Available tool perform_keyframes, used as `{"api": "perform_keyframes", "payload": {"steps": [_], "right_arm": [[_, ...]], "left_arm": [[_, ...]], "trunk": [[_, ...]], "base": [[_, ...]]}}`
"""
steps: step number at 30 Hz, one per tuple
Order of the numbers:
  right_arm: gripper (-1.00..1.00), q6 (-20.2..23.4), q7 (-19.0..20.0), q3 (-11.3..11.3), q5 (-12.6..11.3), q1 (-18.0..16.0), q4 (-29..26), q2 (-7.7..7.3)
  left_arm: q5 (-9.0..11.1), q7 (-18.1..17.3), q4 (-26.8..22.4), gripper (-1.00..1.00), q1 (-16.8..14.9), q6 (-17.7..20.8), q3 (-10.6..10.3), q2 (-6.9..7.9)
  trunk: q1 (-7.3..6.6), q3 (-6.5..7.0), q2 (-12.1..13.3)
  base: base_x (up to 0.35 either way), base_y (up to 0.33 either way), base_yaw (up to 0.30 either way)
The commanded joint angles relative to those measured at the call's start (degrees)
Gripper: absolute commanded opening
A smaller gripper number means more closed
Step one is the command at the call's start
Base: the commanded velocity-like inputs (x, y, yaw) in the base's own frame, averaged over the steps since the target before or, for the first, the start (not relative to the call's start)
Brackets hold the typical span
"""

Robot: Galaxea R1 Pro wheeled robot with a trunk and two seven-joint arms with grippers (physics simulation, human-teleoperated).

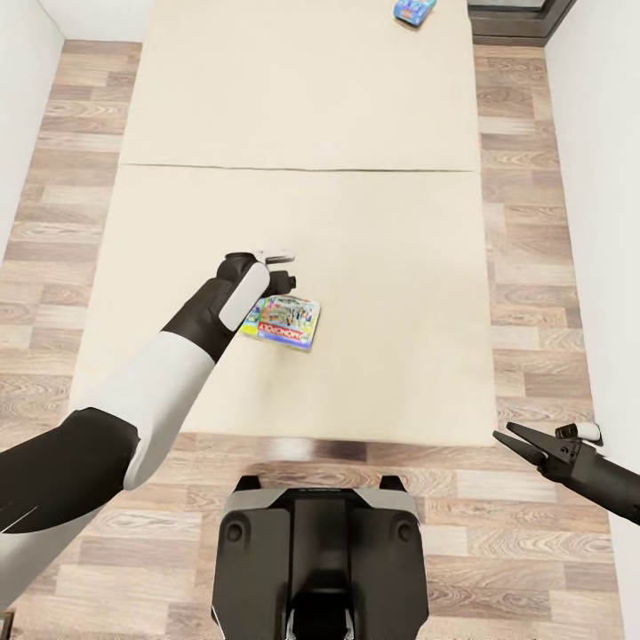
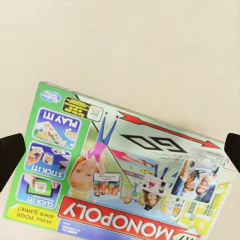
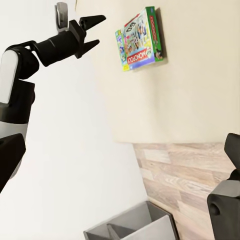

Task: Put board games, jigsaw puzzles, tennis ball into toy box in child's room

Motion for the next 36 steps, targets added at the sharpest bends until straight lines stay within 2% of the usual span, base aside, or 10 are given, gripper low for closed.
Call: {"api": "perform_keyframes", "payload": {"steps": [1,9,20,36], "right_arm": [[1.0,0.2,0.3,0.0,0.2,0.0,0.0,-0.01],[1.0,0.2,0.3,0.0,0.4,0.0,0.0,-0.01],[1.0,0.2,0.3,-0.1,2.9,0.0,0.2,-0.01],[1.0,0.2,0.3,-0.1,3.4,0.0,0.3,-0.01]], "left_arm": [[0.6,0.5,-0.1,1.0,-0.1,0.1,-0.2,0.05],[0.5,0.5,-0.2,1.0,-1.8,0.3,-0.2,0.11],[0.7,0.5,-0.1,1.0,-4.5,0.6,-0.1,0.0],[0.9,0.4,0.2,1.0,-6.5,1.0,-0.1,0.04]], "trunk": [[0.03,-0.16,-0.1],[0.03,-0.91,-0.1],[0.03,-1.94,-0.1],[0.03,-3.45,-0.1]], "base": [[0.0,0.0,0.0],[0.0,0.0,0.0],[0.0,0.0,0.0],[0.0,0.0,0.0]]}}
